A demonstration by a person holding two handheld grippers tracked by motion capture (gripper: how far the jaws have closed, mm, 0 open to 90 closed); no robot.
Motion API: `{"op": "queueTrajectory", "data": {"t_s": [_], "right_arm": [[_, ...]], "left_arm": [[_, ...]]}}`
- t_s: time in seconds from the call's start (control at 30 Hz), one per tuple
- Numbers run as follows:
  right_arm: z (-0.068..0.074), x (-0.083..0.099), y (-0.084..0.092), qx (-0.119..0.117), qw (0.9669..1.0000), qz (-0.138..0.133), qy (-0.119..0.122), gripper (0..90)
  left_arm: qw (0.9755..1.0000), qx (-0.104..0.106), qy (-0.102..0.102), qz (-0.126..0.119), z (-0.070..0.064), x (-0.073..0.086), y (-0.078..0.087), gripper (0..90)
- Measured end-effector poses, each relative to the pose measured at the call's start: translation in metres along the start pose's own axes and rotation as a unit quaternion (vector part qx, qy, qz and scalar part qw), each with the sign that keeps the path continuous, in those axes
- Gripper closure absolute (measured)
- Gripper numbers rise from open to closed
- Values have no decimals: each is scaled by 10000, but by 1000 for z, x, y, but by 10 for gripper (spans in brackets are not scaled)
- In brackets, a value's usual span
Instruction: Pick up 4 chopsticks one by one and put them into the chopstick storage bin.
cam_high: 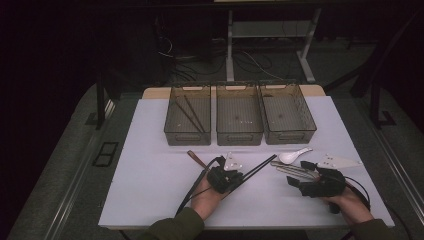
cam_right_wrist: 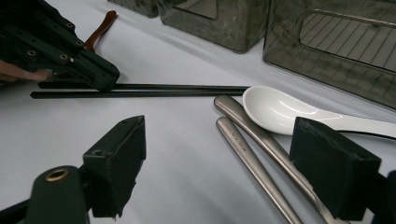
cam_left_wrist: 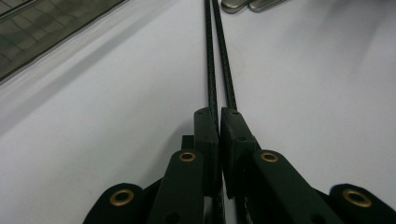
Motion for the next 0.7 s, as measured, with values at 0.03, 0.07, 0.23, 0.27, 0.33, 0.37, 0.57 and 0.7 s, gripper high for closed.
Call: {"op": "queueTrajectory", "data": {"t_s": [0.03,0.07,0.23,0.27,0.33,0.37,0.57,0.7], "right_arm": [[0,0,0,0,10000,-3,0,182],[0,0,0,1,10000,-5,0,182],[0,0,0,-3,10000,-8,11,183],[0,0,0,-3,10000,-6,14,182],[0,0,1,-3,10000,-11,7,183],[0,0,1,-1,10000,-14,5,182],[0,-1,1,-3,10000,-16,15,183],[0,-1,1,-12,10000,-11,-2,183]], "left_arm": [[10000,-4,20,-2,0,0,0,848],[10000,6,29,-9,0,0,0,848],[9999,42,87,-29,-2,-1,0,849],[9999,50,85,-31,-3,-1,0,849],[9999,44,97,-72,-4,-2,0,849],[9999,53,96,-76,-4,-2,1,849],[9998,86,106,-138,-4,-5,5,849],[9996,161,123,-208,-5,-7,8,849]]}}
Point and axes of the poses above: each handheld gripper's, and its own axes: y roughly backward along the jaws, x roughly out of its underside, z roughly to its left, the point moved 5 cm from there along -y, roughly forward along the jaws
